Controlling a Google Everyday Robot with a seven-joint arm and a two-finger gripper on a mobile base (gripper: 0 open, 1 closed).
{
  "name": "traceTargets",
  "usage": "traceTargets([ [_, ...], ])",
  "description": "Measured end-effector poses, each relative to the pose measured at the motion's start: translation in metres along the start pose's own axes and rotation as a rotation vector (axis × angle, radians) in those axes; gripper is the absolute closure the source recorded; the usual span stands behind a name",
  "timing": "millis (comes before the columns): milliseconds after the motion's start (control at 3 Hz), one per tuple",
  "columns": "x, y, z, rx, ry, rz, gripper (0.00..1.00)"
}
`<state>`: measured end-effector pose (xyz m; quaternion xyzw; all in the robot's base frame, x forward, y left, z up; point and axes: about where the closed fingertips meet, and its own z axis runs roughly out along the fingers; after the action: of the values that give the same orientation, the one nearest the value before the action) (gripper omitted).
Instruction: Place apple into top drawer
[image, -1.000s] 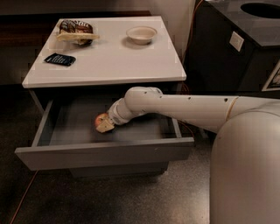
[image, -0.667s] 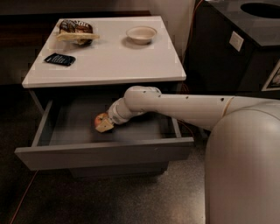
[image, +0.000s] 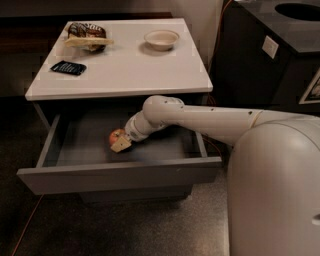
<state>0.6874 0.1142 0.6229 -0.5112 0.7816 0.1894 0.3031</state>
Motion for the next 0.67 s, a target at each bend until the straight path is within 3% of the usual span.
traceTargets([
  [333, -0.0014, -0.0016, -0.0058, -0.011, 0.003, 0.003, 0.05],
  [667, -0.0013, -0.0006, -0.0042, -0.013, 0.004, 0.002, 0.00],
])
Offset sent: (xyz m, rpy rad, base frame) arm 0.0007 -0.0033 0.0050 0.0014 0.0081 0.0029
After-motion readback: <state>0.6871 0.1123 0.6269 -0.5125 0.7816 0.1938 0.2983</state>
